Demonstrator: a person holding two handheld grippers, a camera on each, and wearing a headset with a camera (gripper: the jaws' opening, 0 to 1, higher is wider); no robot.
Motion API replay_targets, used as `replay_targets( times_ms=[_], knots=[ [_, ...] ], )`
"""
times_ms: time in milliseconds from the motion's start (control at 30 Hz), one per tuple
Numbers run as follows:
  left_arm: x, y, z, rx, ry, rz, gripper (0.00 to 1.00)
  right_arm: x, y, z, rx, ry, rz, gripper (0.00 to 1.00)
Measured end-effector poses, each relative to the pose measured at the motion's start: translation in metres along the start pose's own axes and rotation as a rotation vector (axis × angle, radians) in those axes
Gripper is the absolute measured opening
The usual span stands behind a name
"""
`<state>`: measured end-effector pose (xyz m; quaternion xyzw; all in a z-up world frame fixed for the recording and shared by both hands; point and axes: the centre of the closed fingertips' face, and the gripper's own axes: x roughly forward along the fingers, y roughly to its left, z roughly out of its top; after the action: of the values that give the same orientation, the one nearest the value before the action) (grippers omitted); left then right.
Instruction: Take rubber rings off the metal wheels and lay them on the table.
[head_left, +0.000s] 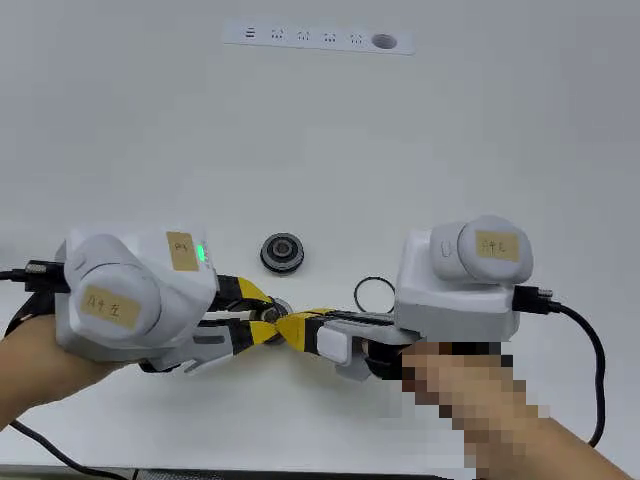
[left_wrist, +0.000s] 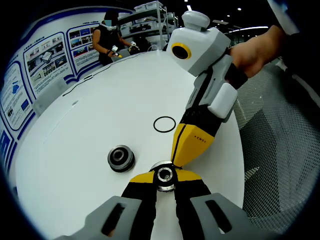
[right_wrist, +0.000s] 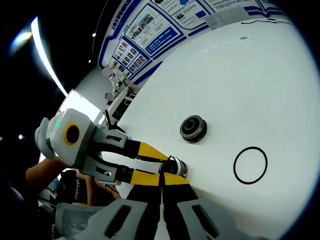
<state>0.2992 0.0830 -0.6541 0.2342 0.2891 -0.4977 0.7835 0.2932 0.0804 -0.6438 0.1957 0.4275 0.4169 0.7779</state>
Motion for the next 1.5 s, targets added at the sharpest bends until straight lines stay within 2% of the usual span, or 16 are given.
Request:
replay_targets(
  times_ms=[100, 200, 433, 500, 833, 1033, 1200, 1367, 1500],
  knots=[
    [0.0, 0.0, 0.0, 0.007, 0.003, 0.0, 0.13, -0.001, -0.001, 0.001, 0.025, -0.011, -0.006, 0.01],
    [0.0, 0.0, 0.0, 0.008, 0.005, 0.004, 0.13, -0.001, 0.001, 0.001, 0.119, -0.035, 0.004, 0.01],
    [0.0, -0.001, 0.001, 0.017, 0.019, 0.002, 0.14, -0.001, -0.001, 0.0, 0.123, -0.036, -0.005, 0.02],
    [0.0, -0.001, 0.001, -0.042, 0.019, 0.0, 0.14, 0.0, -0.001, 0.001, 0.134, -0.04, -0.006, 0.02],
    [-0.011, 0.002, 0.003, -0.076, 0.009, 0.007, 0.16, 0.002, 0.003, 0.003, 0.167, -0.052, 0.021, 0.02],
    [-0.021, 0.008, 0.0, -0.078, 0.014, 0.032, 0.19, 0.002, 0.008, 0.007, 0.182, -0.065, 0.042, 0.02],
    [-0.034, 0.016, 0.008, -0.083, -0.012, 0.069, 0.22, -0.004, 0.006, 0.018, 0.211, -0.105, 0.046, 0.02],
    [-0.051, 0.026, 0.025, -0.085, -0.057, 0.115, 0.27, -0.012, -0.003, 0.03, 0.237, -0.156, 0.028, 0.02],
    [-0.063, 0.031, 0.034, -0.084, -0.076, 0.14, 0.29, -0.022, -0.018, 0.035, 0.257, -0.191, -0.01, 0.02]
  ],
)
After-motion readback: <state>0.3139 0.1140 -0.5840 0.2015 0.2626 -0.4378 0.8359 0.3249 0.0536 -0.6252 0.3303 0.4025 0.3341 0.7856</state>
